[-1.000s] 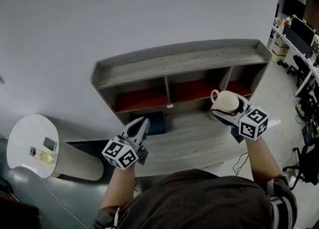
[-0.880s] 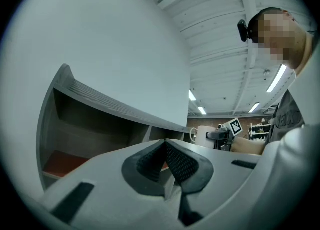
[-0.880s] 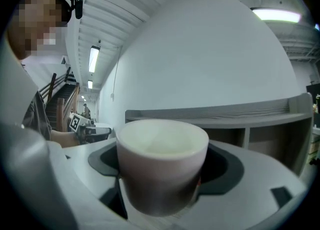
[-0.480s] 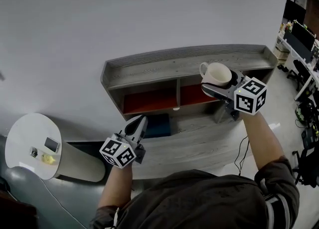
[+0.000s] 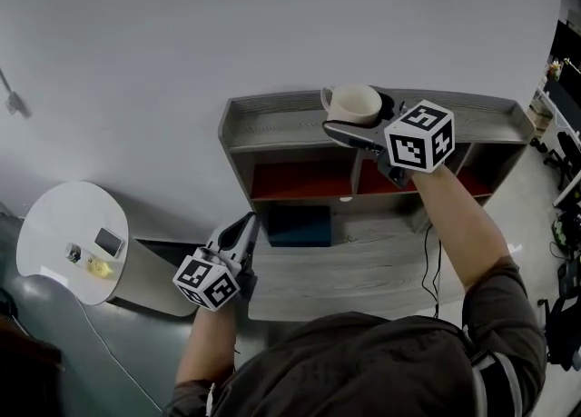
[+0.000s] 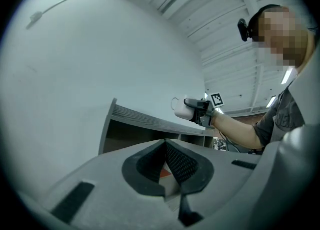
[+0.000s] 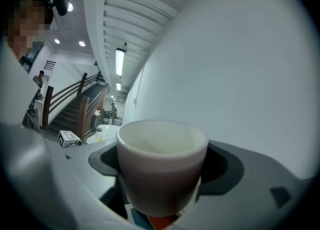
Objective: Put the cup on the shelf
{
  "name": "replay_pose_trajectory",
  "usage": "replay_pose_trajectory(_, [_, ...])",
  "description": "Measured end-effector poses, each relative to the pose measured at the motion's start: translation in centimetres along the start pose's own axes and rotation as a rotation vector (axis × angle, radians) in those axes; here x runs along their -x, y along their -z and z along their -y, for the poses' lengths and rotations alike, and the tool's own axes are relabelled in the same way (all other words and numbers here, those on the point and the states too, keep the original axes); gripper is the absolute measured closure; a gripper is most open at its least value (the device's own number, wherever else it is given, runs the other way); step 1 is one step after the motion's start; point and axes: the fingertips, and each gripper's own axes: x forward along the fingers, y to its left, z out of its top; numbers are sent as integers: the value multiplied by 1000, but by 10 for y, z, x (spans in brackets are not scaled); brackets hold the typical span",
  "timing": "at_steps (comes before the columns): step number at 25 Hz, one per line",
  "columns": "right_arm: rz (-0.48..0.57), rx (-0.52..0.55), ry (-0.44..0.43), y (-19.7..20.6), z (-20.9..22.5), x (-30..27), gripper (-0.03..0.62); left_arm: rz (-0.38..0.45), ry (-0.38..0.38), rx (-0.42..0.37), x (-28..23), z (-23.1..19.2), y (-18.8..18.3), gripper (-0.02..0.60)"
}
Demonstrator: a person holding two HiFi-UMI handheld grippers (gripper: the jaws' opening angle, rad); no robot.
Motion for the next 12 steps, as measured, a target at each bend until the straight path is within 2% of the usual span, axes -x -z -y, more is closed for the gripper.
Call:
replay_pose_trajectory(6, [-15,20,-70,-11,-18,-77,163,0,-58,7,26,-17,2,577])
replay_pose_trajectory(12, [-56,16,-108,-2,-38,-139,163,4,-86,13,43,-27,3,577])
